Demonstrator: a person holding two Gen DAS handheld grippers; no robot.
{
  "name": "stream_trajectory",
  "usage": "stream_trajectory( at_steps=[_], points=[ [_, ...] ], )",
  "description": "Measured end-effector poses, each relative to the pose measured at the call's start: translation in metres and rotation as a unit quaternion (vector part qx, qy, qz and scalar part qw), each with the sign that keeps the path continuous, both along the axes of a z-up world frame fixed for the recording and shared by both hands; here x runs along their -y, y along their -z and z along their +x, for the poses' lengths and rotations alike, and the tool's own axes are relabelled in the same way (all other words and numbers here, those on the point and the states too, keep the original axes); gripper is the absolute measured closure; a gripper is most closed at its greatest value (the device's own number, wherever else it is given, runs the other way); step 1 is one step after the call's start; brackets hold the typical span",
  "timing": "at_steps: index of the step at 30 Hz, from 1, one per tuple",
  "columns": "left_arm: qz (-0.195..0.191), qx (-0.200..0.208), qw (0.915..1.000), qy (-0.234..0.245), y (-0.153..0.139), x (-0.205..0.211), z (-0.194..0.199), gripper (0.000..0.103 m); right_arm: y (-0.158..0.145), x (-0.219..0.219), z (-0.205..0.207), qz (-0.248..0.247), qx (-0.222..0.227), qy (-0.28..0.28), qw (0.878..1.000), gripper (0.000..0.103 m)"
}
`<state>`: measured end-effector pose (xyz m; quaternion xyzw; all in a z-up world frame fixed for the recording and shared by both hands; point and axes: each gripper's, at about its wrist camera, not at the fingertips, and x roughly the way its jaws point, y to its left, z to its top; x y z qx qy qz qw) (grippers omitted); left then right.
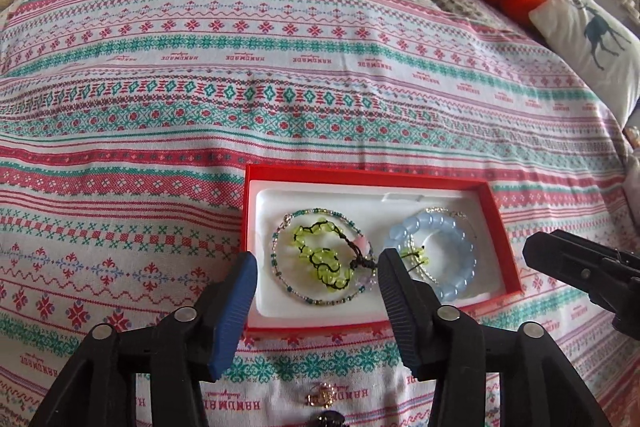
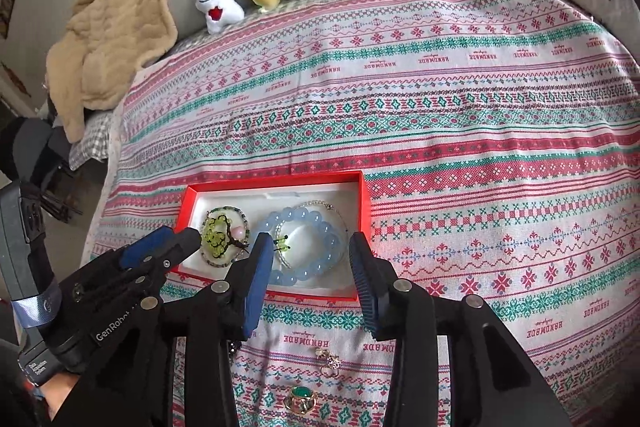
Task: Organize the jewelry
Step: 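Withdraw both tools from the box toward the rings and hair clip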
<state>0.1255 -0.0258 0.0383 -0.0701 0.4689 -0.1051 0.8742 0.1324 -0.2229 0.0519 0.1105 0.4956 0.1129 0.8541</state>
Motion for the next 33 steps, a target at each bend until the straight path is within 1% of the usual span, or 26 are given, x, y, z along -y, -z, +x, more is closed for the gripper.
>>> stream_trajectory(
  at_steps=[1, 2, 4, 6, 12, 16, 19, 26, 33],
  points=[
    [0.002, 0.0, 1.0, 0.0, -0.001, -0.001, -0.003, 0.042, -0.001, 0.0, -0.003, -0.003, 0.001, -0.003, 1.0, 0.059],
    [0.004, 0.0, 1.0, 0.0, -0.002, -0.002, -0.007, 0.038, -0.003, -0.001, -0.006, -0.005, 0.002, -0.006, 1.0, 0.058],
    [0.01, -0.001, 1.0, -0.002, -0.003, -0.004, -0.013, 0.031, -0.004, -0.003, -0.013, -0.01, 0.003, -0.01, 1.0, 0.051],
    [0.018, -0.002, 0.9998, -0.005, -0.004, -0.007, -0.02, 0.023, -0.005, -0.004, -0.02, -0.013, 0.004, -0.014, 1.0, 0.047],
    [0.051, -0.003, 0.9987, -0.003, -0.002, -0.01, -0.042, 0.013, -0.004, -0.007, -0.038, -0.031, 0.004, -0.025, 0.999, 0.039],
    [0.068, -0.008, 0.9977, 0.006, 0.003, -0.011, -0.055, 0.011, 0.002, -0.005, -0.048, -0.037, 0.0, -0.022, 0.999, 0.03],
    [0.072, -0.013, 0.9972, 0.015, 0.007, -0.012, -0.063, 0.011, 0.009, -0.003, -0.055, -0.038, -0.009, -0.024, 0.999, 0.028],
    [0.087, -0.015, 0.9956, 0.033, 0.018, -0.016, -0.083, 0.01, 0.026, -0.003, -0.075, -0.05, -0.022, -0.038, 0.998, 0.027],
    [0.105, -0.02, 0.9927, 0.055, 0.038, -0.021, -0.1, 0.01, 0.046, -0.004, -0.098, -0.084, -0.03, -0.066, 0.994, 0.027]
  ],
)
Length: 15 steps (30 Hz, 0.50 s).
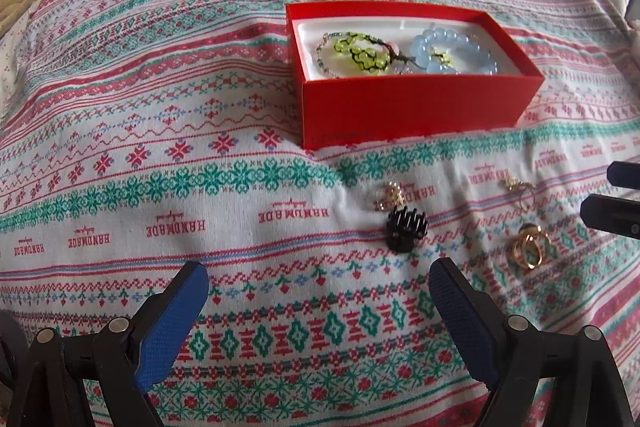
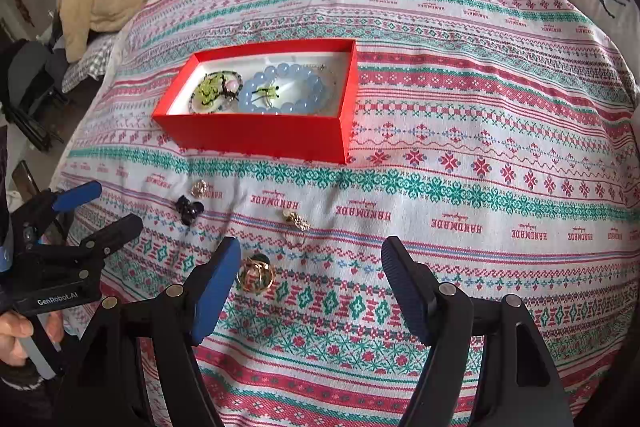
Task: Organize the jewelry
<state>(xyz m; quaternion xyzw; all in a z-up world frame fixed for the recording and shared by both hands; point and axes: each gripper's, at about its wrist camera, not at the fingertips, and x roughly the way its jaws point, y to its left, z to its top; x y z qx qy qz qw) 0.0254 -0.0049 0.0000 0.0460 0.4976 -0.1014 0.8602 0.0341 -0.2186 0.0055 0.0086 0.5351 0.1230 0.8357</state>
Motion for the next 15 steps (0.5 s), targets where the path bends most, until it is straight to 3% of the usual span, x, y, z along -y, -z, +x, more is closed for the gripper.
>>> stream_trajectory(
  at_steps=[10, 15],
  points=[
    [0.005, 0.002, 0.9992, 0.04, 0.025, 0.0, -0.017, 0.01, 0.033, -0.009, -0.028, -0.042, -0.008, -0.045, 0.998, 0.027],
    [0.0, 0.0, 0.9981, 0.062, 0.035, 0.007, -0.019, 0.01, 0.044, -0.024, -0.038, -0.088, 0.019, -0.086, 0.992, 0.024]
  ],
)
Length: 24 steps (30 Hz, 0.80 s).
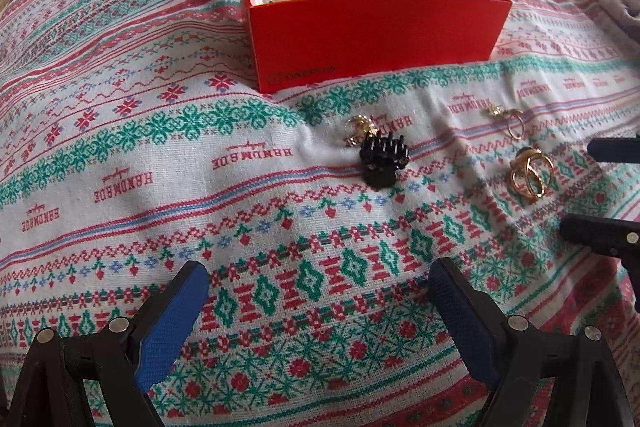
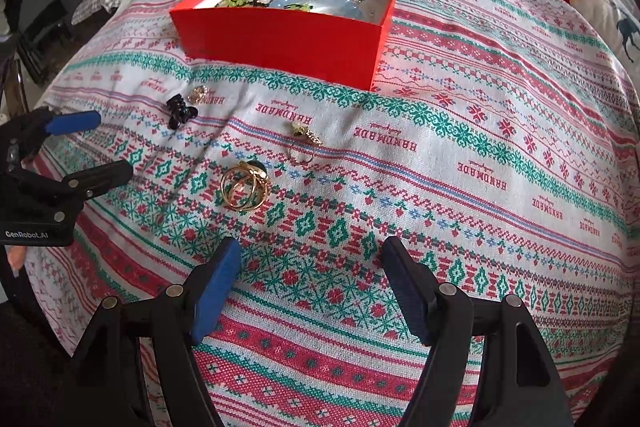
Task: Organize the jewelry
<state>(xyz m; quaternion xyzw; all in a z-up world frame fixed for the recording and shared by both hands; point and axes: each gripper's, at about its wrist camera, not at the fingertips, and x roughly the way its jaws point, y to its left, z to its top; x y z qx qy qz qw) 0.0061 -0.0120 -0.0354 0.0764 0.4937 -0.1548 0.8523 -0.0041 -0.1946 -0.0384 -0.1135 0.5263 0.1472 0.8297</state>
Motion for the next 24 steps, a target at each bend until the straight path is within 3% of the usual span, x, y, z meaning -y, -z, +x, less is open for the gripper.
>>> stream_trajectory(
  at_steps=[4, 15, 17, 24],
  points=[
    [0.0, 0.007, 1.0, 0.002, 0.001, 0.004, 0.001, 0.01, 0.004, -0.008, -0.002, -0.006, 0.019, -0.019, 1.0, 0.021],
    [-0.002, 0.009, 1.0, 0.002, 0.002, 0.008, 0.007, 0.011, 0.006, -0.024, 0.009, 0.013, 0.038, -0.021, 0.999, 0.021],
    [-0.003, 0.009, 1.0, 0.001, 0.002, 0.008, 0.007, 0.011, 0.006, -0.026, 0.011, 0.017, 0.039, -0.025, 0.999, 0.025],
    [-0.005, 0.009, 0.9999, -0.002, 0.001, 0.011, 0.009, 0.011, 0.005, -0.038, 0.016, 0.033, 0.039, -0.047, 0.998, 0.057]
  ],
)
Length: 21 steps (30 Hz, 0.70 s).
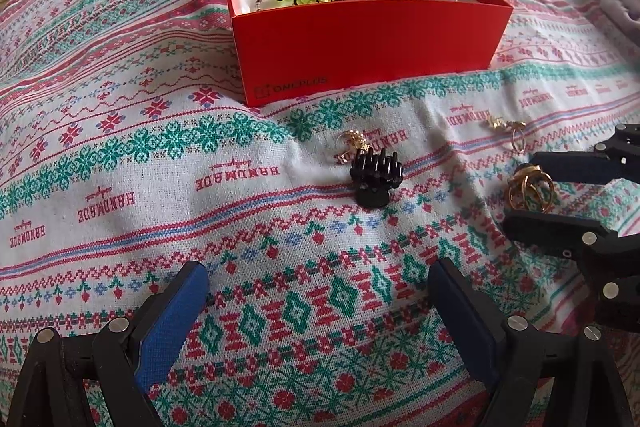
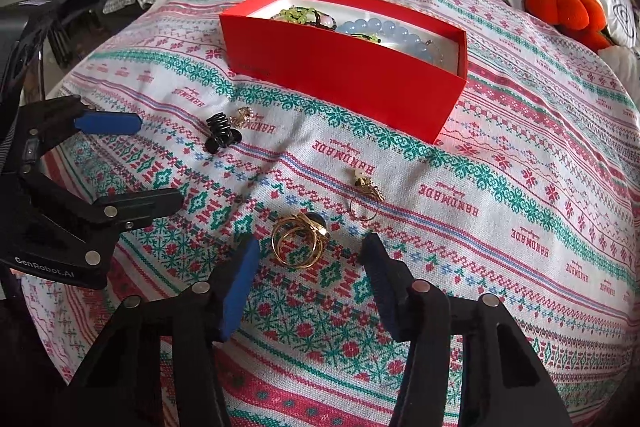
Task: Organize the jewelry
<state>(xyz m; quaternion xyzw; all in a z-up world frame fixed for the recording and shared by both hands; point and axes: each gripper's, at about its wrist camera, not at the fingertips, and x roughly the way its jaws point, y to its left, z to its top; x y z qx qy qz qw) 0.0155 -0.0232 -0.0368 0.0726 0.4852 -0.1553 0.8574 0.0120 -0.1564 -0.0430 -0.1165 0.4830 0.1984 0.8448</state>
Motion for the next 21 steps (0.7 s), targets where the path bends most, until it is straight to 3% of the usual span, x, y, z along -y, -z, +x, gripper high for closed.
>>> stream_trajectory(
  at_steps=[4, 10, 15, 21],
  points=[
    [-0.004, 0.001, 1.0, -0.001, -0.002, 0.005, 0.002, 0.012, -0.001, -0.002, 0.004, 0.002, -0.001, 0.0, 1.0, 0.072],
    [-0.013, 0.011, 0.9999, 0.0, -0.006, 0.012, 0.009, 0.024, -0.005, 0.004, 0.001, 0.005, -0.001, 0.003, 1.0, 0.073],
    [-0.022, 0.017, 0.9996, 0.008, -0.007, 0.02, 0.017, 0.044, -0.009, 0.013, -0.002, 0.009, -0.001, 0.01, 1.0, 0.072],
    [-0.029, 0.023, 0.999, 0.024, -0.007, 0.028, 0.024, 0.058, -0.01, 0.022, -0.003, 0.01, -0.005, 0.023, 1.0, 0.073]
  ],
)
